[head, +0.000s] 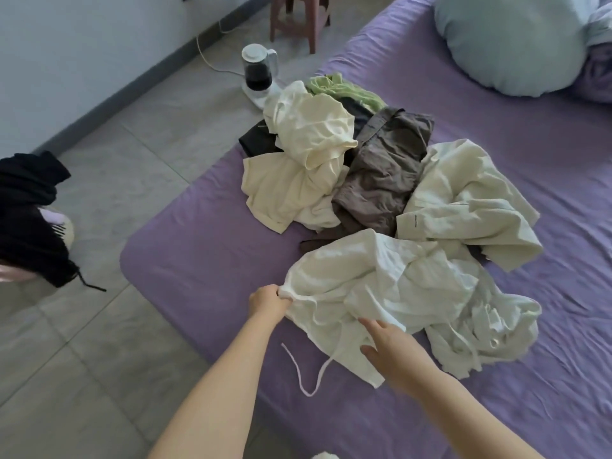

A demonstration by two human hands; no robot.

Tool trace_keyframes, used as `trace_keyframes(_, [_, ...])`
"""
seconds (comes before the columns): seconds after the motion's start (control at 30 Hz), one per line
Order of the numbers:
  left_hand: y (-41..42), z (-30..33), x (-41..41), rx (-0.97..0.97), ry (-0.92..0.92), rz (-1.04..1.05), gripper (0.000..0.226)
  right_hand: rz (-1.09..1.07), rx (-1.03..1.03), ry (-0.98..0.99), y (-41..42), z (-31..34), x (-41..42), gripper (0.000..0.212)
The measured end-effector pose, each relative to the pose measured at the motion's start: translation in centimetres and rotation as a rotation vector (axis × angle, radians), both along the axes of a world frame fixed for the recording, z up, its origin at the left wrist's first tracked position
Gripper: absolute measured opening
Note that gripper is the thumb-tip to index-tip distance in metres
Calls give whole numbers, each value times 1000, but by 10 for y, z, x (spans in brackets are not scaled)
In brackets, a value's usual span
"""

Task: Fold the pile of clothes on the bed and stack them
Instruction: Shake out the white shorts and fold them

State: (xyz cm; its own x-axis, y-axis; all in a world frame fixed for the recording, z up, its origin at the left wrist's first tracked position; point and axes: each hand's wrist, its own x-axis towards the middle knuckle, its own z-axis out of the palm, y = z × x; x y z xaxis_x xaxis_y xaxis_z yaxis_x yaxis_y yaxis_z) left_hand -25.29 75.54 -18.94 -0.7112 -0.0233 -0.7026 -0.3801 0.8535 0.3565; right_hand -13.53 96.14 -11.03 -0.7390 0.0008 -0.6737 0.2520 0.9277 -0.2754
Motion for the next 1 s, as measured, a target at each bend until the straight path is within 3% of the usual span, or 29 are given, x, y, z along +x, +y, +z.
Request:
trace_keyframes(0.07, [5,10,7,177,10,90,25,3,-20,50,1,9,-7,54])
trace_keyframes(0.2, [29,58,30,611,-33,214,22,-28,-108,186,-1,30,-15,59])
trace_keyframes(0.43, [69,161,58,946,-100,-50,18,-145,-331,524,19,94,10,76])
trace_keyframes(0.57, [94,221,68,986,-146,-274,24,-118,-310,664,59,138,36,63])
trace_keyframes(0.67, [118,259,85,1035,-89,-270,38,-148,-280,754,89,176,58,48])
trace_keyframes(0.73, [133,279,99,1122,-99,-244,49,-263,-323,816,104,200,79,26])
trace_keyframes(0.8, [147,293,116,1110,-83,-321,54,-400,-397,880,122,214,100,37])
trace_keyframes(0.9, [167,301,146,988,6,-493,29,-559,-476,978,154,234,134,47])
trace_keyframes(1.0, [190,304,181,911,62,-552,19,-688,-607,1024,183,250,174,39])
